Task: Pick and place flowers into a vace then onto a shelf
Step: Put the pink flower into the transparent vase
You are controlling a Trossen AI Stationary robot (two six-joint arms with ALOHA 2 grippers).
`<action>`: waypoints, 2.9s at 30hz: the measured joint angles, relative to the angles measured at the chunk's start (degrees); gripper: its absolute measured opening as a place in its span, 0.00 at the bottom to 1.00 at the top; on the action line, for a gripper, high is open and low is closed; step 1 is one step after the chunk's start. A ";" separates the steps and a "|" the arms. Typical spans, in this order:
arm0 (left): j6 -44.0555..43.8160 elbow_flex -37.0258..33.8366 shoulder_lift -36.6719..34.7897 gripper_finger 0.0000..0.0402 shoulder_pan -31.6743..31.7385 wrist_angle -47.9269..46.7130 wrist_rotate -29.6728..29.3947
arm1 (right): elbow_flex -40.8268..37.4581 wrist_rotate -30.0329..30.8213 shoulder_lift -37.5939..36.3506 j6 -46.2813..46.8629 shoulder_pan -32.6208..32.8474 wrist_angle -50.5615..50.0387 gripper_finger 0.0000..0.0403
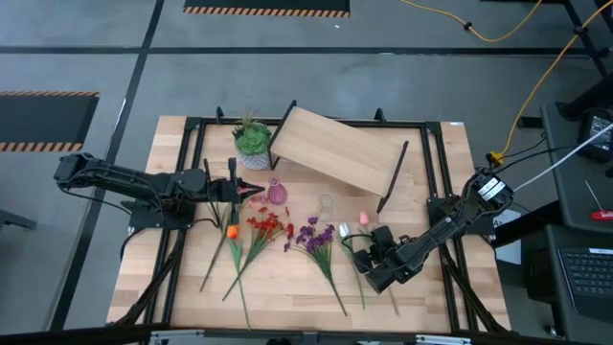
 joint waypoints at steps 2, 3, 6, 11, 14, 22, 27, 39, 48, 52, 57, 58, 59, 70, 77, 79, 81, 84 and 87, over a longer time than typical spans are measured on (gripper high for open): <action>0.00 0.00 0.01 0.00 -0.02 -0.01 0.00 | -0.07 -0.67 -1.51 -0.11 -0.02 -0.82 0.02; 0.00 0.00 0.01 0.00 -0.02 -0.02 0.00 | -0.07 -0.63 -2.67 -0.27 -0.01 -1.60 0.01; 0.00 -0.01 0.02 0.00 -0.01 -0.26 -0.13 | -0.07 -0.55 -5.84 -2.68 0.01 -3.09 0.01; -0.24 -0.04 0.02 0.00 -0.02 -1.22 -3.32 | -0.05 -0.17 -11.87 -12.45 0.03 -4.48 0.01; -0.95 -0.04 0.01 0.00 0.00 -1.18 -6.26 | -0.03 0.06 -16.16 -18.14 0.06 -5.19 0.01; -1.05 -0.04 0.02 0.00 0.00 -1.29 -9.42 | 0.01 9.82 -23.66 -29.78 0.06 -5.88 0.00; 1.92 -0.04 0.00 0.00 -0.01 -1.15 -9.44 | 0.01 12.48 -25.01 -39.59 -1.37 -1.27 0.00; 0.00 -0.04 0.00 0.00 0.00 -1.03 -9.42 | -1.62 12.25 -32.81 -63.71 -6.76 6.64 0.00; -0.05 -0.04 0.02 0.00 -0.01 -1.05 -9.42 | -16.60 7.50 -41.87 -83.43 -12.38 33.93 0.00; -0.15 -0.04 0.00 0.00 0.00 -1.05 -9.42 | -22.68 5.71 -44.10 -89.86 -14.12 44.51 0.00; -0.15 -0.04 0.00 0.00 0.00 -1.05 -9.42 | -29.11 5.70 -44.82 -96.10 -15.16 56.07 0.00; -0.13 -0.04 0.01 0.00 0.00 -1.05 -9.42 | -30.22 5.65 -44.80 -97.49 -15.20 58.78 0.00; -0.13 -0.04 0.01 0.00 -0.02 -1.05 -9.42 | -31.18 5.61 -44.79 -98.73 -15.20 61.20 0.00; -0.14 -0.04 0.00 0.00 0.00 -1.05 -9.42 | -32.86 5.40 -44.70 -103.90 -15.48 68.51 0.00; -0.08 -0.02 0.00 0.00 -0.01 -1.05 -9.42 | -32.86 5.44 -44.68 -107.99 -15.48 74.25 0.00; -0.07 -0.02 0.00 0.00 0.00 -1.05 -9.42 | -32.86 5.48 -44.68 -109.73 -15.48 77.10 0.00; -0.06 -0.02 0.02 0.00 0.00 -1.05 -9.42 | -32.86 5.55 -44.68 -112.47 -15.73 80.58 0.00; -0.04 -0.01 0.02 0.00 0.00 -1.05 -9.42 | -32.86 5.58 -44.71 -116.99 -16.72 85.42 0.00; -0.04 0.00 0.01 0.00 -0.01 -1.05 -9.42 | -32.86 5.56 -44.60 -118.78 -18.29 88.62 0.00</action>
